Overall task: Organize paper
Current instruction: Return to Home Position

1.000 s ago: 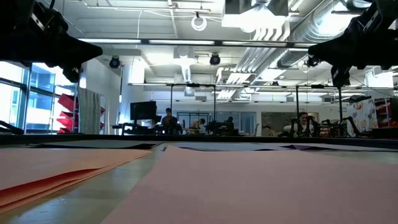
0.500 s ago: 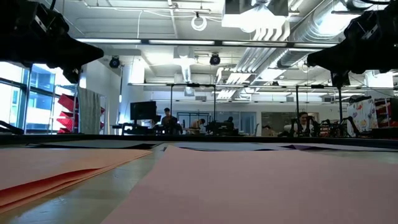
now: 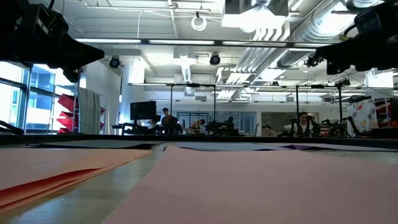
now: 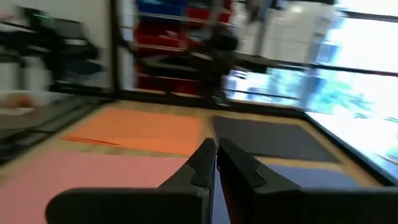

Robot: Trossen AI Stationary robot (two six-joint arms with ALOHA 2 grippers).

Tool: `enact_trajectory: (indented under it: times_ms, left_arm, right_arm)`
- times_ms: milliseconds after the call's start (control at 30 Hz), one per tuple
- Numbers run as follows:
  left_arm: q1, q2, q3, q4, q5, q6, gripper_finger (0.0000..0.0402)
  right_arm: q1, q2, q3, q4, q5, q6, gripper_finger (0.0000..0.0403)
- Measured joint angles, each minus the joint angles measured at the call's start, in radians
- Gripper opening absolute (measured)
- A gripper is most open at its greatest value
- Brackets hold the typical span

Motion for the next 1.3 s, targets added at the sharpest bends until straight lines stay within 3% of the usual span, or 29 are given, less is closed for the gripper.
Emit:
enact_trajectory:
  times_ms: [433, 1300]
  left_arm:
    - [0.0, 0.0, 0.0, -0.003, 0.002, 0.0, 0.0]
    - [0.0, 0.0, 0.0, -0.003, 0.002, 0.0, 0.0]
  right_arm:
    - [0.0, 0.0, 0.0, -0.001, 0.019, 0.204, 0.0005]
    - [0.0, 0.0, 0.0, -0.001, 0.02, 0.207, 0.0005]
